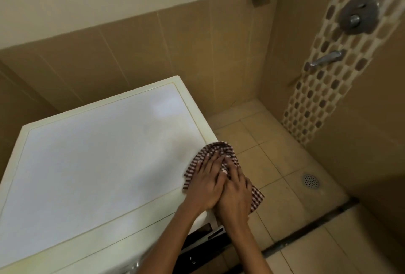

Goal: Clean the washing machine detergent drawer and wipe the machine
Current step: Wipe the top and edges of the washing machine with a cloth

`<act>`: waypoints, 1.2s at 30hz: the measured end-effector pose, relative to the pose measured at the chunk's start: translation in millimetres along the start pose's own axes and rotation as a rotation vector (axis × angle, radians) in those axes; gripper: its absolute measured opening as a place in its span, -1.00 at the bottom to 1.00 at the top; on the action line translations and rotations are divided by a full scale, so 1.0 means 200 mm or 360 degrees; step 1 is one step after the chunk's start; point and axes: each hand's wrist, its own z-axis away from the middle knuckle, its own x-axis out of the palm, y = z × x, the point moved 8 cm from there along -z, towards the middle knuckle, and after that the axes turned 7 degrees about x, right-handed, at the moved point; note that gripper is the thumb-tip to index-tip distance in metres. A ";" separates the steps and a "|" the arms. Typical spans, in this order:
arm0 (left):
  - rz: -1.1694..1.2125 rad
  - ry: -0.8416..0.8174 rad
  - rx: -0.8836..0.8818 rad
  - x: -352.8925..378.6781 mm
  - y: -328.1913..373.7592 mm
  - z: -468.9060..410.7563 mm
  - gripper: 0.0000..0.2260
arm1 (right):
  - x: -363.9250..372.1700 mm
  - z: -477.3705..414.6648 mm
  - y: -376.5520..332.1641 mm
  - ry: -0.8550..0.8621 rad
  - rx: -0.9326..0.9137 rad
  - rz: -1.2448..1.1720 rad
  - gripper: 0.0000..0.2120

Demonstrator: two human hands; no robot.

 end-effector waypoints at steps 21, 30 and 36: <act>0.0148 0.0063 -0.0026 -0.29 -0.37 -0.62 -0.43 | 0.02 -0.63 -0.29 -0.0213 0.0210 -0.0153 -0.66; 0.0091 0.0103 -0.0041 -0.48 -0.63 -0.92 -0.56 | 0.10 -0.98 -0.52 -0.0194 0.0178 -0.0166 -0.68; 0.0135 0.0170 -0.0022 -0.64 -0.83 -1.17 -0.39 | 0.19 -1.29 -0.71 -0.0159 0.0139 -0.0147 -0.68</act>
